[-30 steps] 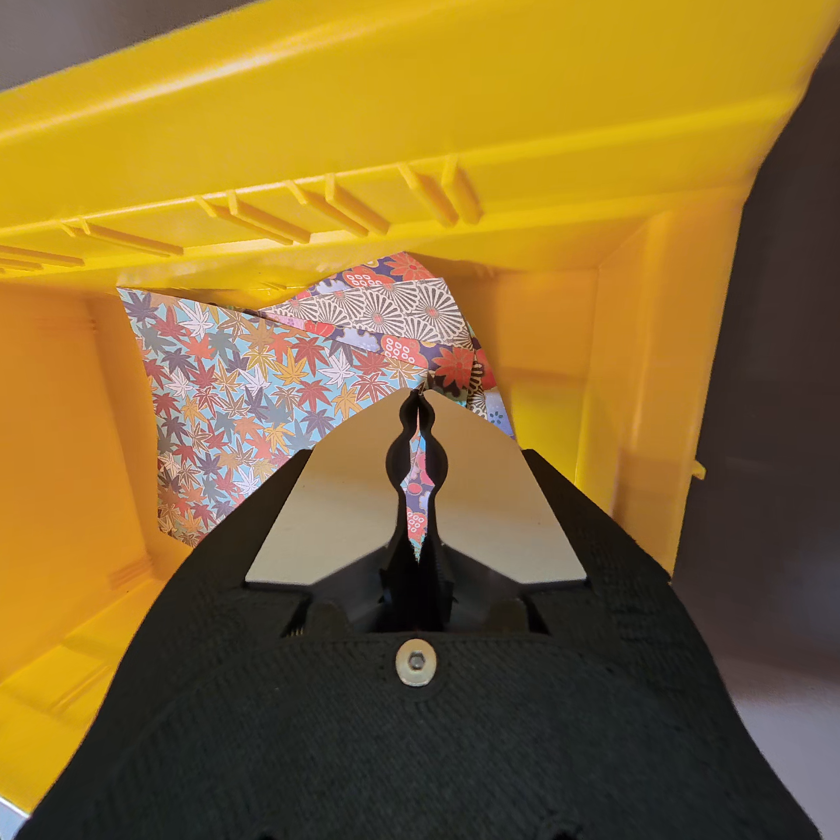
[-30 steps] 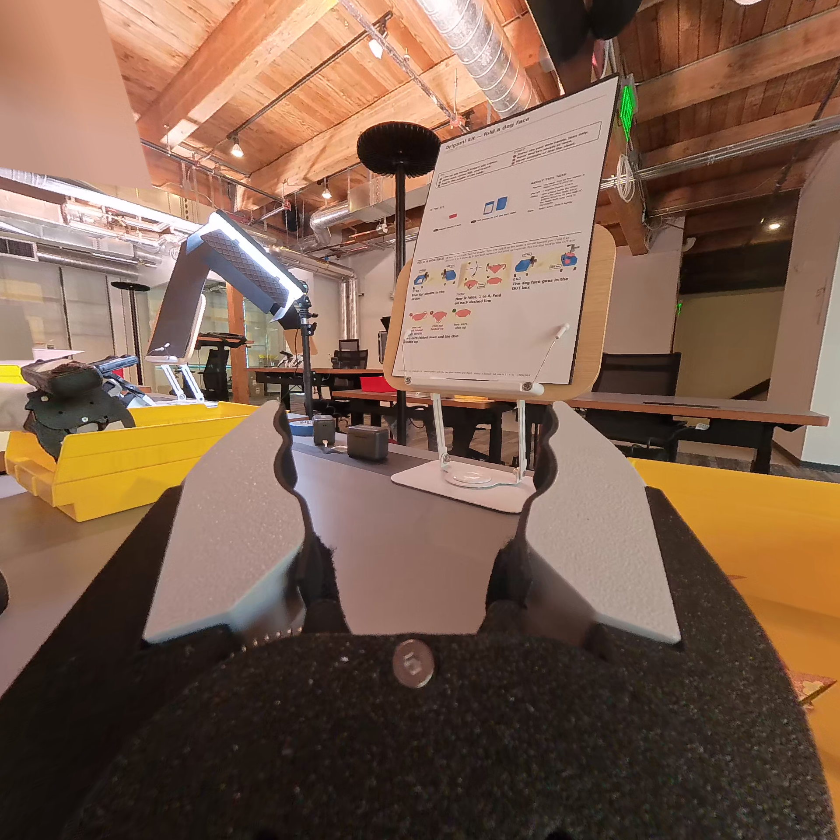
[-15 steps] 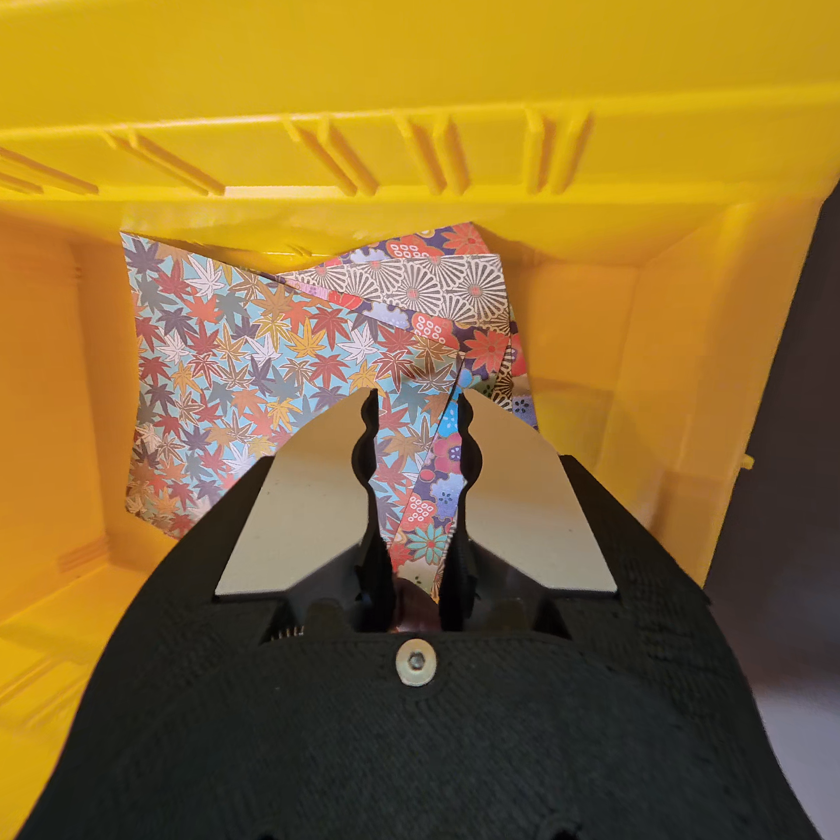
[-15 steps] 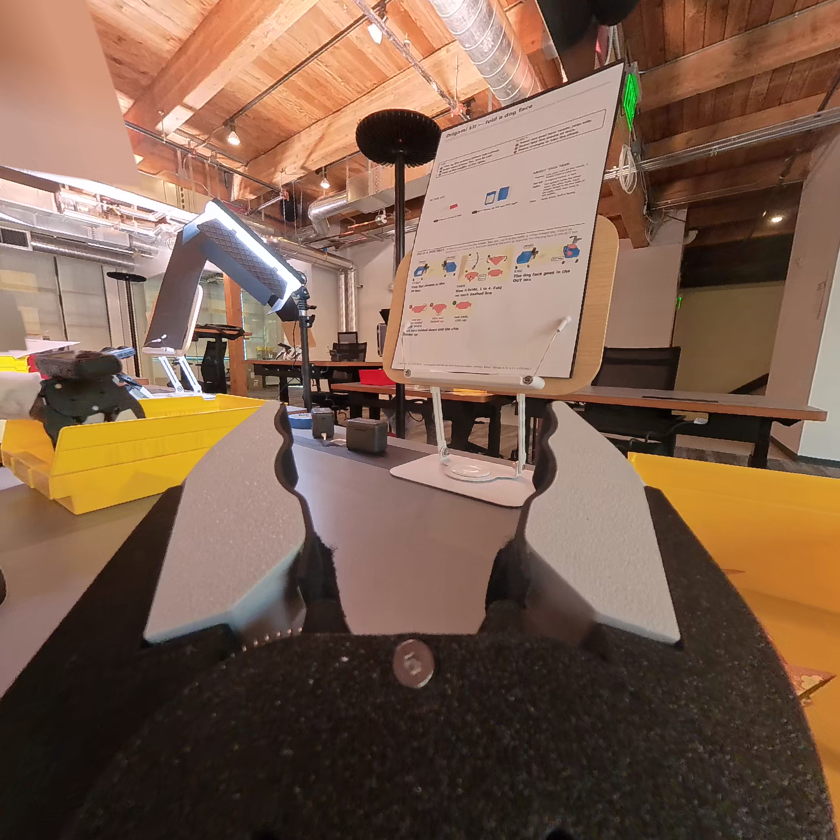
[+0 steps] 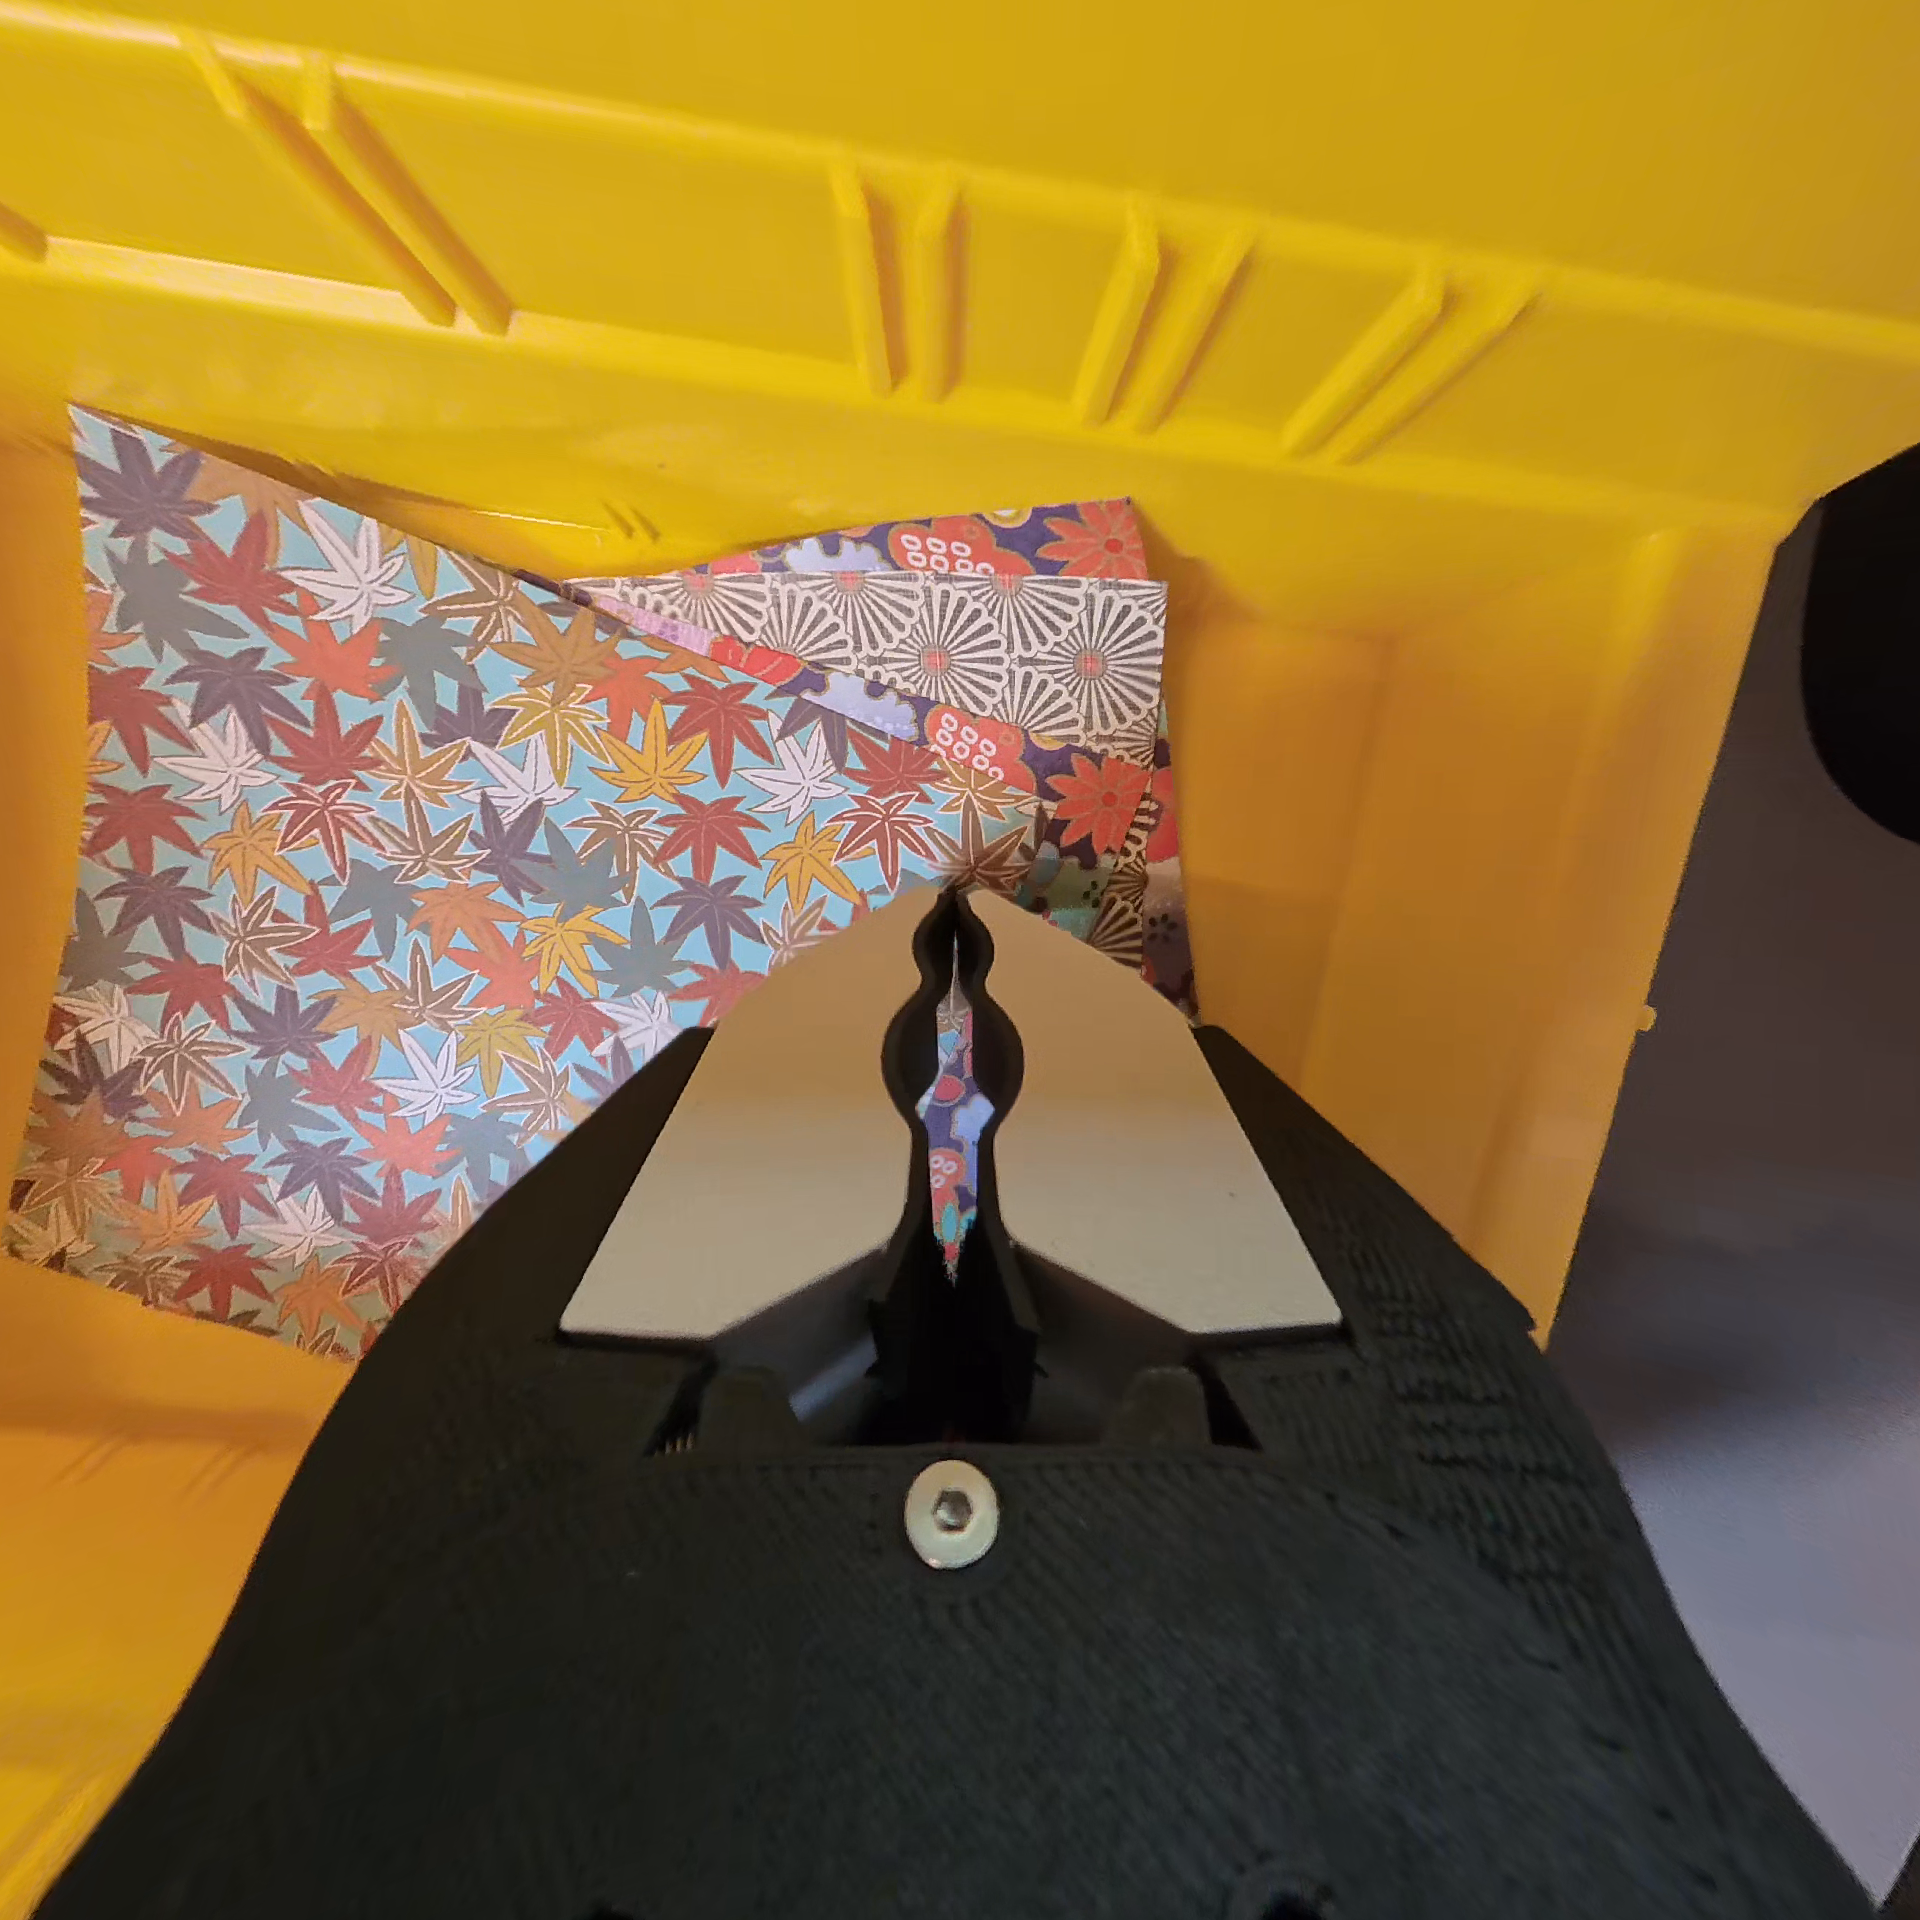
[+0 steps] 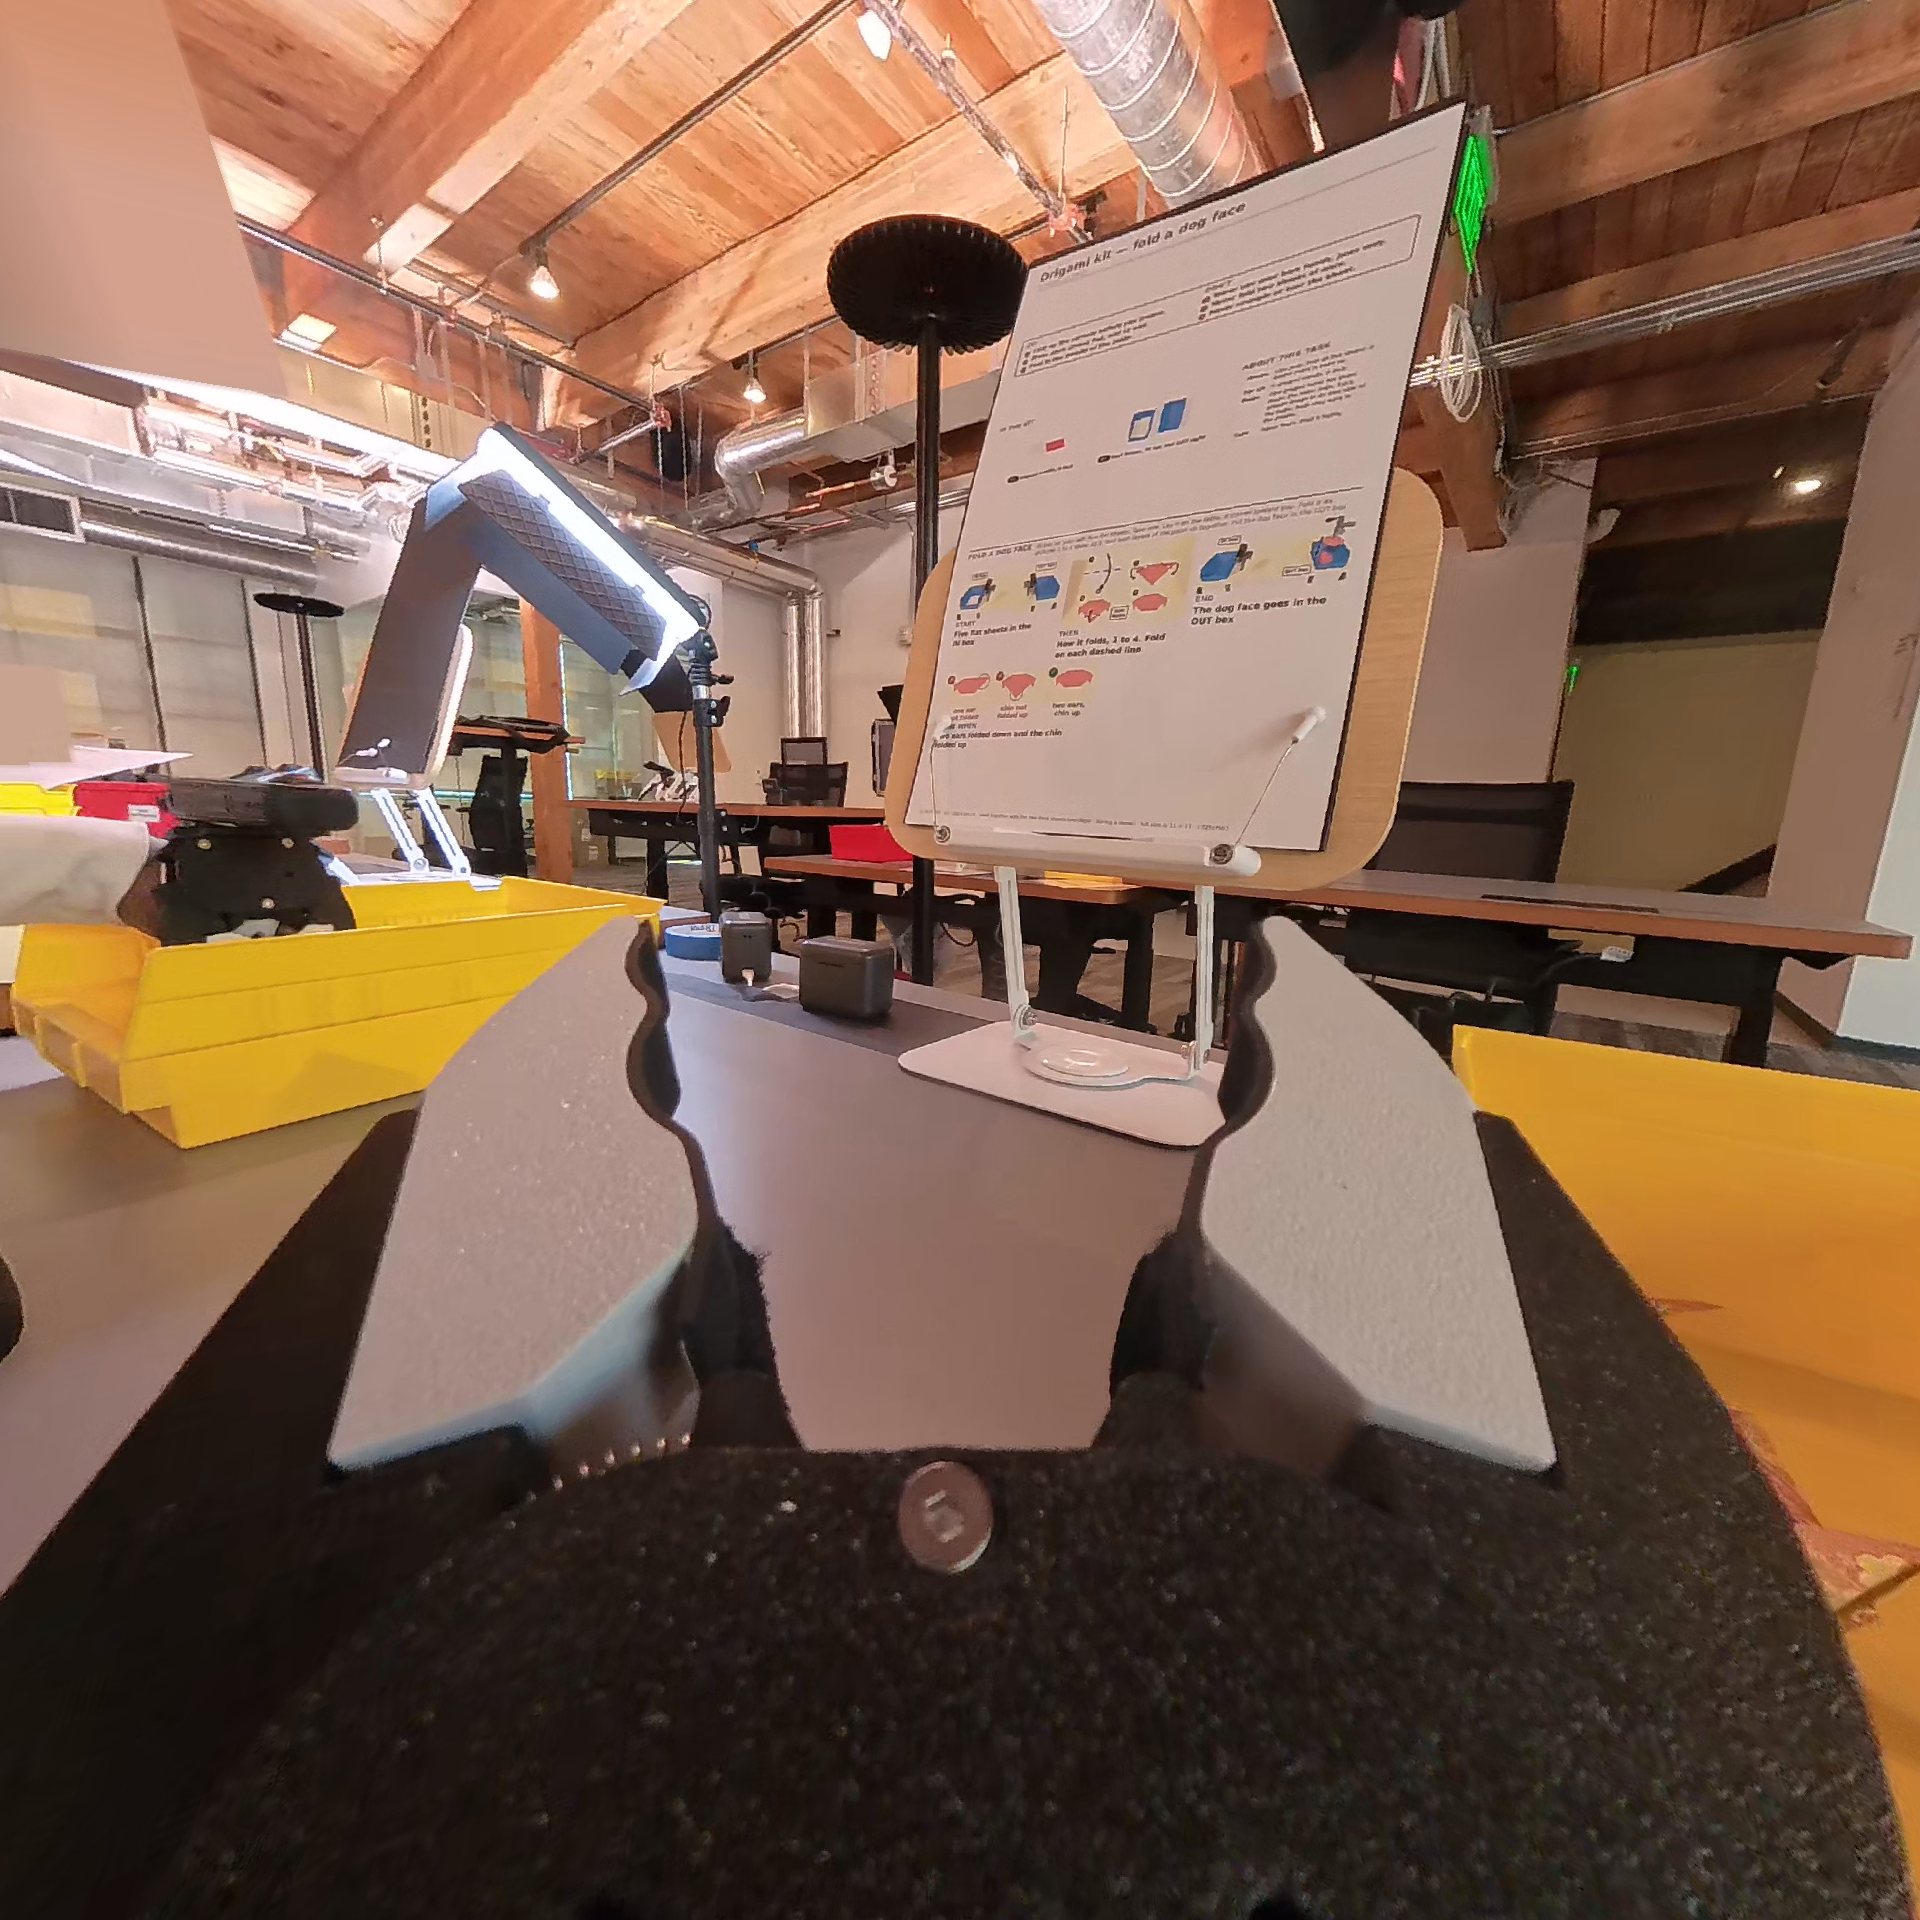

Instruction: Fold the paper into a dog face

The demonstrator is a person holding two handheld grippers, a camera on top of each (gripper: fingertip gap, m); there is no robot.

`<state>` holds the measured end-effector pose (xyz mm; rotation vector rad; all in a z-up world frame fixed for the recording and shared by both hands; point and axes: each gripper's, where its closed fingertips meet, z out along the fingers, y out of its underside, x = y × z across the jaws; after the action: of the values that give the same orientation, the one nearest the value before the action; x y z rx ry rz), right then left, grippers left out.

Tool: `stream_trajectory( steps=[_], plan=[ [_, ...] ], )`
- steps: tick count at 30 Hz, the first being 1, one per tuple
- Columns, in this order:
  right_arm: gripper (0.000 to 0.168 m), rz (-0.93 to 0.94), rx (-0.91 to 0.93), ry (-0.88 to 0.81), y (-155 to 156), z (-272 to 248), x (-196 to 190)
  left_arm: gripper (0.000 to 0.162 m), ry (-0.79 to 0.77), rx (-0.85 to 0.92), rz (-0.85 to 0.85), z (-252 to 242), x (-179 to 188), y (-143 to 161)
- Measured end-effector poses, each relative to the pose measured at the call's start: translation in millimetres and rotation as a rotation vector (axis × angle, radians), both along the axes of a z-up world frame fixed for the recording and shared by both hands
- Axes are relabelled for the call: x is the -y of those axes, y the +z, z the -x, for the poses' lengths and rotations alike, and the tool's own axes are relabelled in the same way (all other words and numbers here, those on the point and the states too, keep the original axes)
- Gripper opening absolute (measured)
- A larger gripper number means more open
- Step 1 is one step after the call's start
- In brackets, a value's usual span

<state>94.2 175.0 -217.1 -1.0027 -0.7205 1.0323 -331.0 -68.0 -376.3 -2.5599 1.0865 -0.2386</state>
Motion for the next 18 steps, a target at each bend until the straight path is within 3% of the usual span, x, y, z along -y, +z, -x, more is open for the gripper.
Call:
stream_trajectory(
  steps=[1,3,6,10,14,18],
  plan=[
    [0.104,0.002,-0.001,0.007,0.0,1.0,0.3,0.0,0.015,-0.012,-0.022,1.6,-1.1,4.4],
    [0.102,0.025,0.016,0.059,0.3,9.3,4.0,0.02,0.089,-0.054,-0.1,8.7,-5.5,21.1],
    [0.1,0.086,0.112,0.298,13.3,49.3,31.3,0.047,0.413,-0.243,-0.346,39.0,-12.5,68.1],
    [0.1,0.135,0.412,0.698,48.0,139.7,81.9,0.049,0.766,-0.228,-0.626,35.2,5.8,116.7],
    [0.095,0.114,0.92,0.97,45.1,250.0,124.7,0.047,0.852,-0.14,-0.561,27.7,0.5,97.9],
    [0.087,0.066,1.419,0.952,7.0,366.6,139.0,0.042,0.911,-0.002,-0.424,30.0,-20.1,60.0]
  ],
)
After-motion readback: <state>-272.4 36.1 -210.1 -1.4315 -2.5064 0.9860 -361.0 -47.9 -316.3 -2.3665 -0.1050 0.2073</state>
